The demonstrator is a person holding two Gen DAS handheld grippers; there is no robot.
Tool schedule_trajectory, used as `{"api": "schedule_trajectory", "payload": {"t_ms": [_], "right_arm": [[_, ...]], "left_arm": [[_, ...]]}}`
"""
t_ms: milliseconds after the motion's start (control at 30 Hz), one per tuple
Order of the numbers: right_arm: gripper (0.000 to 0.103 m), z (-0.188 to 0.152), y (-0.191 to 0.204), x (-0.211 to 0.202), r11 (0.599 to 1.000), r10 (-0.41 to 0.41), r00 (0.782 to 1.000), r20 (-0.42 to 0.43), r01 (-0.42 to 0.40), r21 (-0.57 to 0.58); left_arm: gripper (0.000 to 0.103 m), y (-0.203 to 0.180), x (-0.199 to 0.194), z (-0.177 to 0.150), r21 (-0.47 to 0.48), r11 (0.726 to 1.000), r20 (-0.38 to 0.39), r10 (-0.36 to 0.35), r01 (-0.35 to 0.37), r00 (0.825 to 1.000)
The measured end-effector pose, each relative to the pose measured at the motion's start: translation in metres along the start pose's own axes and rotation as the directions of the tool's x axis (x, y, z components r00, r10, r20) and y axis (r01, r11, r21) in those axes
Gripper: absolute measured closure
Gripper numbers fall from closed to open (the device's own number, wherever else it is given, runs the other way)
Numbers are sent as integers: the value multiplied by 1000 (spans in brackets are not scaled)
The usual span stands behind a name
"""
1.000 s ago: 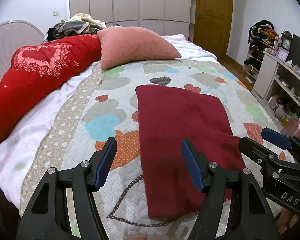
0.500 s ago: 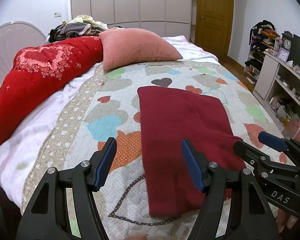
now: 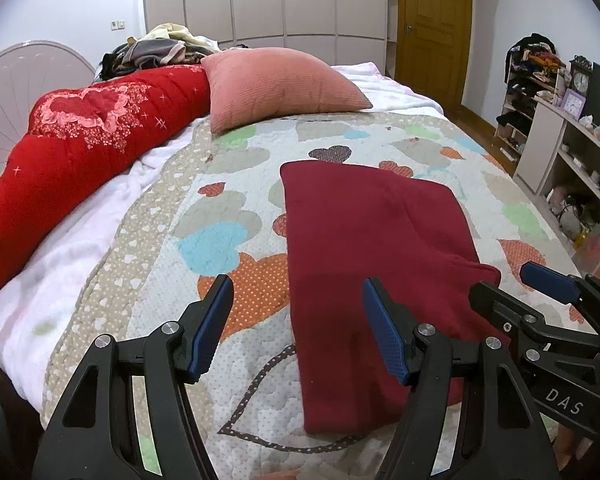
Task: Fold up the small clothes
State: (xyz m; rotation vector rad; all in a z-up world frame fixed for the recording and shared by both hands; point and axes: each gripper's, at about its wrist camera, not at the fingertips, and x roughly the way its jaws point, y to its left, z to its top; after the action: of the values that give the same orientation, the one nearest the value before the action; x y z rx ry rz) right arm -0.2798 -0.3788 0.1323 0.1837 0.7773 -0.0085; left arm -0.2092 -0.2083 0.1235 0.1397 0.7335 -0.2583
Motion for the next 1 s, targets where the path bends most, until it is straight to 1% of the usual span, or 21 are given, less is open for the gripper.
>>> {"api": "schedule_trajectory", "payload": {"t_ms": [233, 1000], "right_arm": [[35, -2, 1, 6, 1000, 4, 1000, -20, -4, 1], [35, -3, -1, 19, 1000, 4, 999, -47, -4, 14]], "left_arm": [[36, -2, 5, -2, 5, 1000, -11, 5, -5, 1000], [36, -2, 14, -5, -1, 1000, -30, 9, -9, 1000]]}}
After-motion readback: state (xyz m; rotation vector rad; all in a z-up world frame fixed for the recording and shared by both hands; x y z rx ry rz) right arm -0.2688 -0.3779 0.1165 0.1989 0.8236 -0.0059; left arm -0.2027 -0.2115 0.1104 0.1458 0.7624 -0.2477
